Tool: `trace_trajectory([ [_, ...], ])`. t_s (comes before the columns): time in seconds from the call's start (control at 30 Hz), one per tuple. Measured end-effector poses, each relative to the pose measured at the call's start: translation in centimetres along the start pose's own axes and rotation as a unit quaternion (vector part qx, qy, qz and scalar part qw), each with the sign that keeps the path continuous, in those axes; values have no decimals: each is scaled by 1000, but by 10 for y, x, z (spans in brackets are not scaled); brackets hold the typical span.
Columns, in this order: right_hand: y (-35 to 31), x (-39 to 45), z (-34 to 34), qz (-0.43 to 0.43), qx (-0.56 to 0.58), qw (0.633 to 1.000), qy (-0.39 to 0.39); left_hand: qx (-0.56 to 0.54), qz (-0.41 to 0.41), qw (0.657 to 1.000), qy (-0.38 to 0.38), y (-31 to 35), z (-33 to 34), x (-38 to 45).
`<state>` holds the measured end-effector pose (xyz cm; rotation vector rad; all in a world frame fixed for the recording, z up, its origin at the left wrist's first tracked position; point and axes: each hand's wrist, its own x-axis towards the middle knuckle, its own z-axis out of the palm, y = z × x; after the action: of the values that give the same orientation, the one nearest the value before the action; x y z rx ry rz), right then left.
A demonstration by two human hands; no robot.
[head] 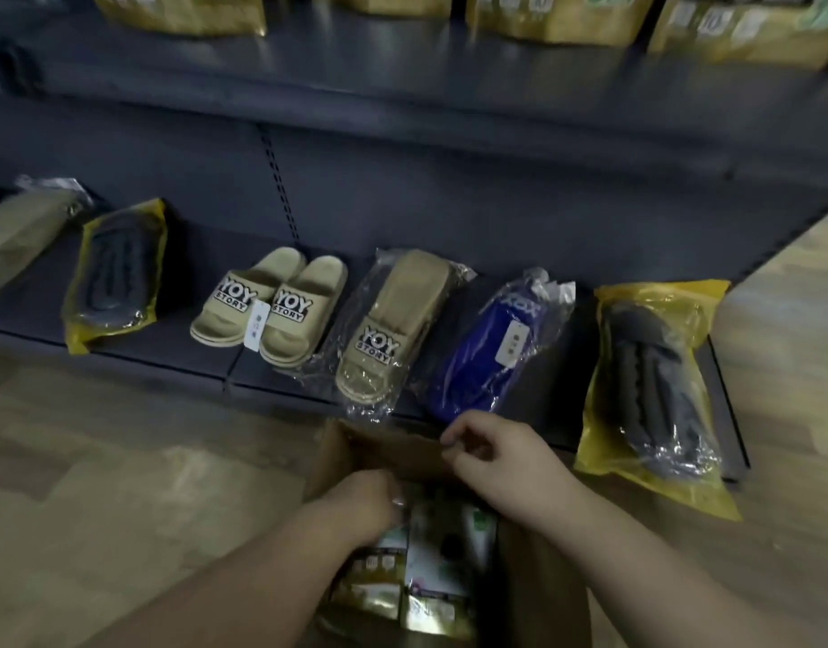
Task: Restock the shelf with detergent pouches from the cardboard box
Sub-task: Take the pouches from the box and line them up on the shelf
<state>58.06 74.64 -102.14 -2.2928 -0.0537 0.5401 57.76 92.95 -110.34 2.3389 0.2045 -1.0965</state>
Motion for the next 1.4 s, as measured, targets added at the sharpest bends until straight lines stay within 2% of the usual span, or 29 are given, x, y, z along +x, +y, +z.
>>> trace_trajectory([
  [0.07,1,-4,5,-28,-56,998,-1,15,-10,1000,-7,-2,8,13],
  [0.13,11,-7,18,-10,-86,996,-33,38,-31,998,-30,-4,16,23],
  [0.3,61,-3,59,121,-159,965,-172,93,-76,992,-45,-16,43,53],
  [0.43,94,18,99,204,-224,926,-226,141,-68,984,-81,-20,59,71],
  [0.53,110,29,122,255,-204,908,-261,142,-77,980,-114,-26,79,87],
  [0.63,125,34,140,311,-185,898,-249,125,-93,981,-119,-28,90,92],
  [0.77,141,39,155,353,-145,891,-245,42,-109,986,-118,-33,90,103],
  [0.87,130,36,148,374,-73,890,-250,-141,-160,968,-133,-39,94,116],
  [0.93,122,36,146,385,-9,892,-237,-212,-177,952,-135,-42,96,117],
  [0.97,130,38,151,386,-20,896,-218,-228,-183,946,-141,-40,96,114],
  [1.07,144,38,153,376,-24,899,-221,-219,-175,948,-150,-36,104,115],
  [1.2,139,40,148,363,21,913,-182,-106,-133,978,-120,-21,95,106],
  [1.4,120,36,124,356,82,923,-123,-163,-135,970,-120,-19,69,90],
])
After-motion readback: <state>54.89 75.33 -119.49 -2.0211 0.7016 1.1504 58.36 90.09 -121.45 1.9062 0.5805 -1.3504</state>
